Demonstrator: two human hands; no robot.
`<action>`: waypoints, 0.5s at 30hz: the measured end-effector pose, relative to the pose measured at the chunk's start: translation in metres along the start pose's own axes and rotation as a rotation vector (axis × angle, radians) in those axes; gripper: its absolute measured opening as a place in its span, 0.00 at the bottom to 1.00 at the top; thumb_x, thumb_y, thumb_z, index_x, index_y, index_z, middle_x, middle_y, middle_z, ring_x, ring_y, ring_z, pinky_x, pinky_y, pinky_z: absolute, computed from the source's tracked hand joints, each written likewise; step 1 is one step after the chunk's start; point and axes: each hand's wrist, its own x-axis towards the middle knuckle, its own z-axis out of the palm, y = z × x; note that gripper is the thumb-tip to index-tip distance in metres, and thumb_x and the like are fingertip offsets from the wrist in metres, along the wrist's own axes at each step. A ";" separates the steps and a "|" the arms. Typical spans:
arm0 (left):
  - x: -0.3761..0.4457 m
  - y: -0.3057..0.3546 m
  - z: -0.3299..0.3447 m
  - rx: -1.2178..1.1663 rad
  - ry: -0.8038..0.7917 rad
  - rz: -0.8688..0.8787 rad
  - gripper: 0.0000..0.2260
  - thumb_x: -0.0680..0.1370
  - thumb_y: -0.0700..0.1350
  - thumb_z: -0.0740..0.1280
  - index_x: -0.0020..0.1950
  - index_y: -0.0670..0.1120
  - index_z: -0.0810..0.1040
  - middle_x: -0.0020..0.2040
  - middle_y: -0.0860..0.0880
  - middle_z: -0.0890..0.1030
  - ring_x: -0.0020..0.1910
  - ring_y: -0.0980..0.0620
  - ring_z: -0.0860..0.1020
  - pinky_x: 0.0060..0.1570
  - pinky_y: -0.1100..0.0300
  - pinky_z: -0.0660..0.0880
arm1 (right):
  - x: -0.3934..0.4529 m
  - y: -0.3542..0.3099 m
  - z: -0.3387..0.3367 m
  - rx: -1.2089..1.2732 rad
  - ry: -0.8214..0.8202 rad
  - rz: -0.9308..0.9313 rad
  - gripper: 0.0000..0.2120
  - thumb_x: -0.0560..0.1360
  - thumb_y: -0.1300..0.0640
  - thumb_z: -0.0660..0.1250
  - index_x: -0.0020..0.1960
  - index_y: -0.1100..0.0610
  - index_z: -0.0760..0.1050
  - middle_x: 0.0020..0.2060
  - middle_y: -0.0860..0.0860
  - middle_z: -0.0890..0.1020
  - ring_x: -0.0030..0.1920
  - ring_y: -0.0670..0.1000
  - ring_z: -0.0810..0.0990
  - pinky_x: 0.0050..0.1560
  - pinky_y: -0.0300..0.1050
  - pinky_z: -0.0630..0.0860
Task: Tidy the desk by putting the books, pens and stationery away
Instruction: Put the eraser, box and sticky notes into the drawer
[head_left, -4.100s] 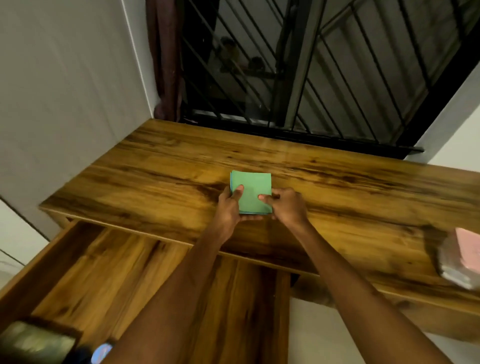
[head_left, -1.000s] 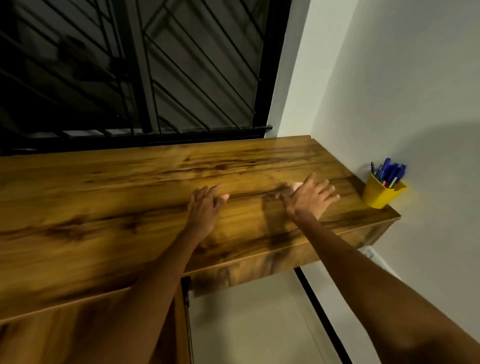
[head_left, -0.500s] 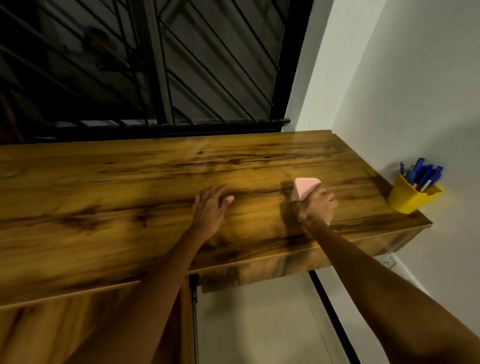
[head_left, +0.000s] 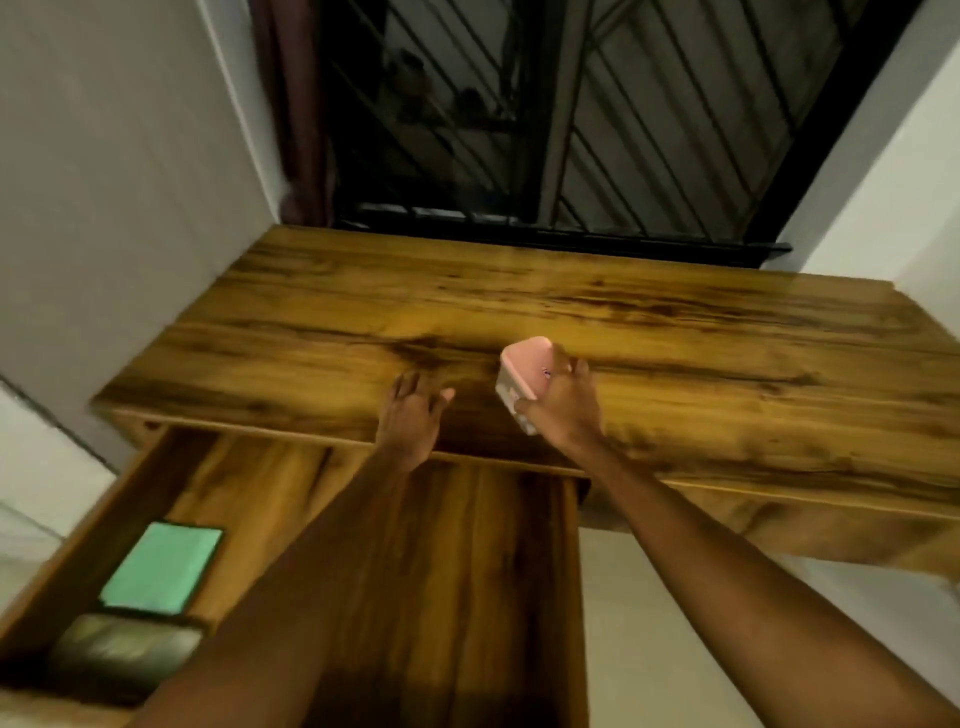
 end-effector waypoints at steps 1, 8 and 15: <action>-0.010 -0.018 -0.014 -0.010 0.031 -0.027 0.20 0.82 0.51 0.55 0.70 0.43 0.70 0.71 0.40 0.69 0.73 0.43 0.62 0.72 0.55 0.51 | -0.011 -0.019 0.016 -0.011 -0.027 -0.046 0.42 0.67 0.45 0.72 0.74 0.57 0.57 0.65 0.61 0.68 0.64 0.62 0.67 0.62 0.50 0.68; -0.074 -0.122 -0.077 -0.163 0.156 -0.194 0.17 0.83 0.48 0.54 0.66 0.41 0.73 0.66 0.39 0.74 0.68 0.40 0.68 0.71 0.49 0.60 | -0.078 -0.124 0.107 -0.090 -0.192 -0.327 0.43 0.69 0.42 0.69 0.76 0.54 0.52 0.66 0.57 0.64 0.66 0.59 0.63 0.61 0.52 0.69; -0.120 -0.179 -0.099 -0.315 0.181 -0.240 0.20 0.83 0.54 0.51 0.71 0.48 0.68 0.71 0.43 0.69 0.71 0.42 0.65 0.71 0.44 0.61 | -0.125 -0.155 0.179 -0.155 -0.434 -0.447 0.44 0.68 0.48 0.72 0.76 0.50 0.52 0.69 0.54 0.63 0.69 0.59 0.61 0.67 0.55 0.66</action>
